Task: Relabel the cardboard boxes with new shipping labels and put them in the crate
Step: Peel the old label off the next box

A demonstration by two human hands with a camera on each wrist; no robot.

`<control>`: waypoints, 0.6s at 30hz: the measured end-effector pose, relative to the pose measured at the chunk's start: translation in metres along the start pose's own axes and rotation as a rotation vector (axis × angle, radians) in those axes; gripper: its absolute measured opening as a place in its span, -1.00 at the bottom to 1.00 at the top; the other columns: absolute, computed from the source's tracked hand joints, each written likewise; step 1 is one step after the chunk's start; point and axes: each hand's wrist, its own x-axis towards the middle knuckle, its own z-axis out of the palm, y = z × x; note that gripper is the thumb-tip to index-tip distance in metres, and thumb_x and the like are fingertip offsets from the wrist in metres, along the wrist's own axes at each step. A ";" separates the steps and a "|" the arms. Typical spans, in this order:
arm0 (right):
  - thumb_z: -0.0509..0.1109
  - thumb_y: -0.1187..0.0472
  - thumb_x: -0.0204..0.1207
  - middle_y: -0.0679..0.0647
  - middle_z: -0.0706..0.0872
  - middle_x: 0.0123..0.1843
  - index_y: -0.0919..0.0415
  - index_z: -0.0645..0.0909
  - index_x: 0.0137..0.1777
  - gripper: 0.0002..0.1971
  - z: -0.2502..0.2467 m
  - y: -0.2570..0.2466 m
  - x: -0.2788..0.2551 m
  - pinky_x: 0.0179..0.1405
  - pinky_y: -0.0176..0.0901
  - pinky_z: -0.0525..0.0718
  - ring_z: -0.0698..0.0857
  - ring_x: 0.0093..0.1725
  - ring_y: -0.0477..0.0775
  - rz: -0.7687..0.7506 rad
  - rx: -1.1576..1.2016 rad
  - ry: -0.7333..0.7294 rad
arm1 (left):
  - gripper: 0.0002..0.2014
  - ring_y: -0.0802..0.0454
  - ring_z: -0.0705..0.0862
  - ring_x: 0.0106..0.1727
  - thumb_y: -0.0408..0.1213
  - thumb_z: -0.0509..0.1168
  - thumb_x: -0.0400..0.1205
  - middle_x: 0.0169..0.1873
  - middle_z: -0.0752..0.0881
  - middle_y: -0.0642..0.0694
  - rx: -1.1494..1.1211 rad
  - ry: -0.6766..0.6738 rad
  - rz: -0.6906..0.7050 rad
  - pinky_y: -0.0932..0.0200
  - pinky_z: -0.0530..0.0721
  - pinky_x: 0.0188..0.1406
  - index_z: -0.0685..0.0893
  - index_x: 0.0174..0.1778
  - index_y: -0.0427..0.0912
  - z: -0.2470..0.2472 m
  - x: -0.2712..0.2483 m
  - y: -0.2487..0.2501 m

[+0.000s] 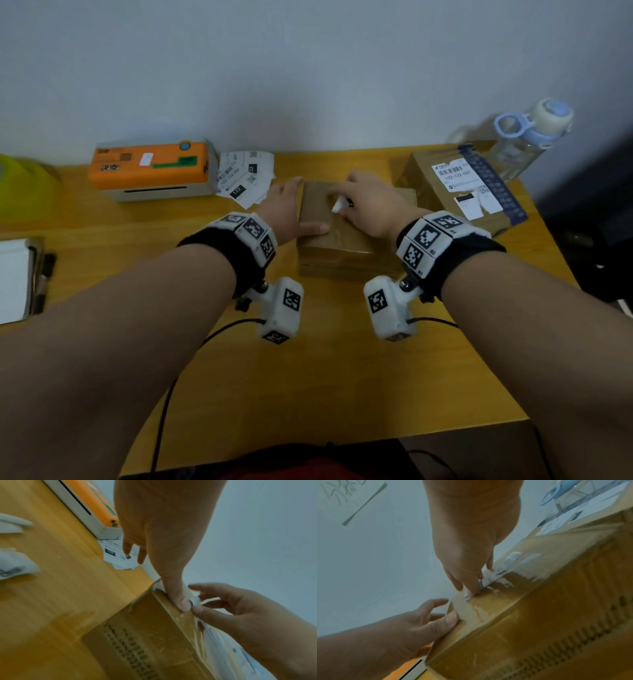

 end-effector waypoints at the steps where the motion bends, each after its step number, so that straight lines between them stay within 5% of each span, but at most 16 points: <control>1: 0.28 0.12 0.62 0.12 0.49 0.28 -0.01 0.49 0.43 -0.62 -0.001 0.000 0.000 0.24 0.02 0.48 0.48 0.29 0.17 -0.001 -0.005 -0.001 | 0.02 -0.24 0.32 0.52 0.19 0.43 0.40 0.56 0.17 -0.25 -0.031 0.001 -0.004 -0.14 0.35 0.46 -0.02 0.64 -0.05 0.000 -0.001 -0.002; 5: 0.33 0.10 0.60 0.09 0.50 0.22 0.05 0.62 0.26 -0.74 0.000 0.001 0.002 0.07 -0.09 0.48 0.52 0.20 0.12 -0.017 0.061 -0.011 | -0.12 -0.26 0.35 0.49 0.19 0.37 0.46 0.56 0.20 -0.20 0.018 0.023 0.017 -0.18 0.41 0.45 0.06 0.62 0.11 -0.009 0.000 -0.011; 11: 0.32 0.17 0.60 0.11 0.55 0.07 0.15 0.69 0.04 -0.86 0.011 -0.006 0.009 -0.10 -0.16 0.41 0.57 0.03 0.12 0.019 0.131 0.120 | -0.40 -0.34 0.10 0.60 0.15 0.11 0.65 0.65 -0.07 -0.14 0.306 -0.087 0.073 -0.33 0.23 0.52 0.04 0.59 0.36 -0.016 0.003 -0.010; 18: 0.35 0.20 0.58 0.13 0.55 0.10 0.19 0.72 0.01 -0.86 0.012 -0.002 0.010 -0.04 -0.11 0.49 0.57 0.04 0.13 0.006 0.171 0.111 | -0.24 -0.32 0.12 0.60 0.36 0.17 0.49 0.66 -0.02 -0.14 0.370 -0.090 0.043 -0.38 0.25 0.49 0.00 0.58 0.38 -0.017 0.005 -0.006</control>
